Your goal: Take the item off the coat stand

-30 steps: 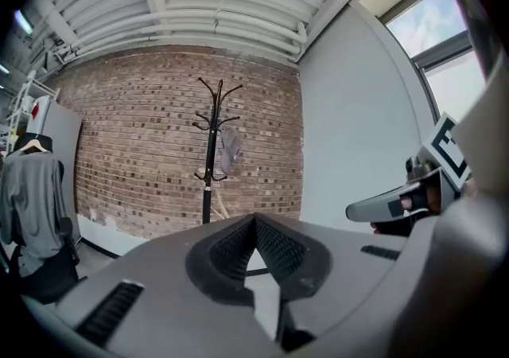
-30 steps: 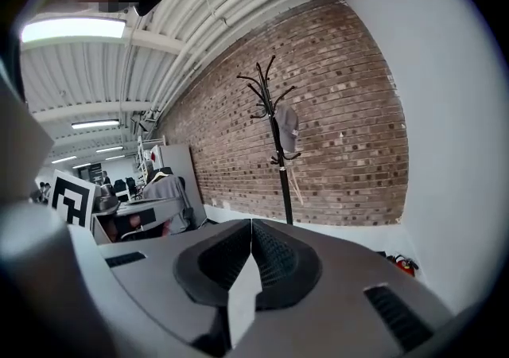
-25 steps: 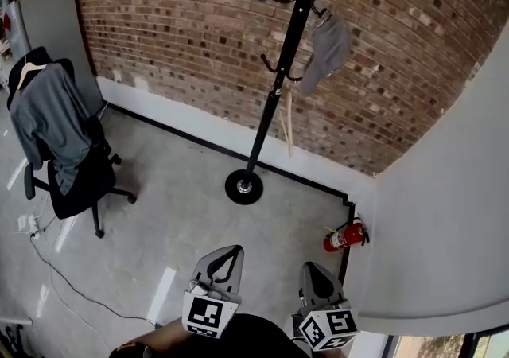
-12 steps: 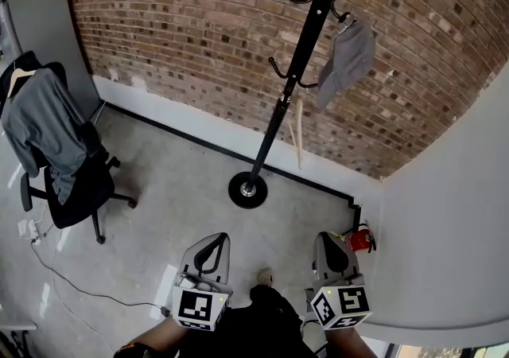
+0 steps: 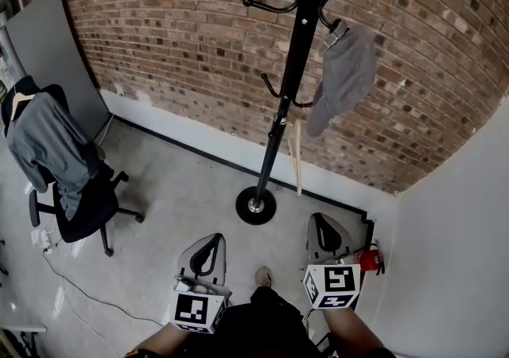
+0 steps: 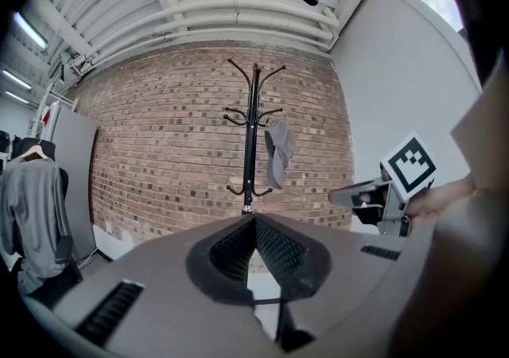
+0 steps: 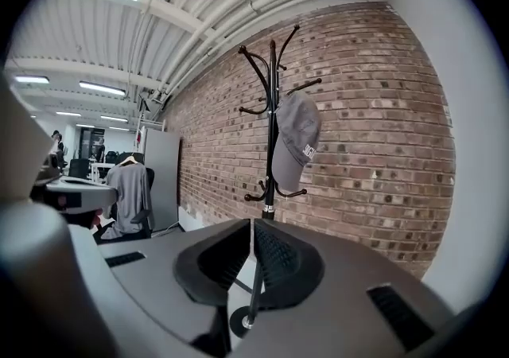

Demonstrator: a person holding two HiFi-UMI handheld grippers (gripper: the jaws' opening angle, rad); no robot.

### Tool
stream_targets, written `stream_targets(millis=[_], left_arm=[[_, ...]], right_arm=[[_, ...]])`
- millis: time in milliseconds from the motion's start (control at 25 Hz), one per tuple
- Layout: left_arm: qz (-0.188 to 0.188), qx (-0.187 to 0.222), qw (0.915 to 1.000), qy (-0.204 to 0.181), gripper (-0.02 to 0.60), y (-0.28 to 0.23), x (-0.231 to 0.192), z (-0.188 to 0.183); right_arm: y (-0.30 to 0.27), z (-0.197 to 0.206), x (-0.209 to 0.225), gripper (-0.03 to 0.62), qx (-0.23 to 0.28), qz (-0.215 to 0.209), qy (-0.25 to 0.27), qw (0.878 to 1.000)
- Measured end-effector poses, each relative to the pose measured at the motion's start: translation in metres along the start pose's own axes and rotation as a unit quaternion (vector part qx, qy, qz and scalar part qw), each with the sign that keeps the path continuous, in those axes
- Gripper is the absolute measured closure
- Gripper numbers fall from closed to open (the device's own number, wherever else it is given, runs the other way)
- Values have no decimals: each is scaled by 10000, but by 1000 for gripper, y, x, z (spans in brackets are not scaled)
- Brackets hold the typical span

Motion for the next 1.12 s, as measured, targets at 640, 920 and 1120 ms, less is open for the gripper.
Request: stream_targets(millis=[640,920,1120], left_arm=[[-760,-290,9967,60,557,-117,35,-13],[-637,-342,9974,-48,557,-130,15,-24],[-458,-394,9979,-221,557,-133,1,-30]], right_arm=[[-183,-25,98,405,472,695,1591,9837],[-222,-21,82,405,659,1421,1960,9680],[-231,-24,84,405,836,1873,1698,9639]])
Point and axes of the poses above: the fingertips, and each gripper's own axes: y backward along the fingers, x to its right, z out of its underside, the point moved 9 cm from there along y, backward along the fingers, and after that the axes turned 3 degrees about -x, right-handed, at the moved point
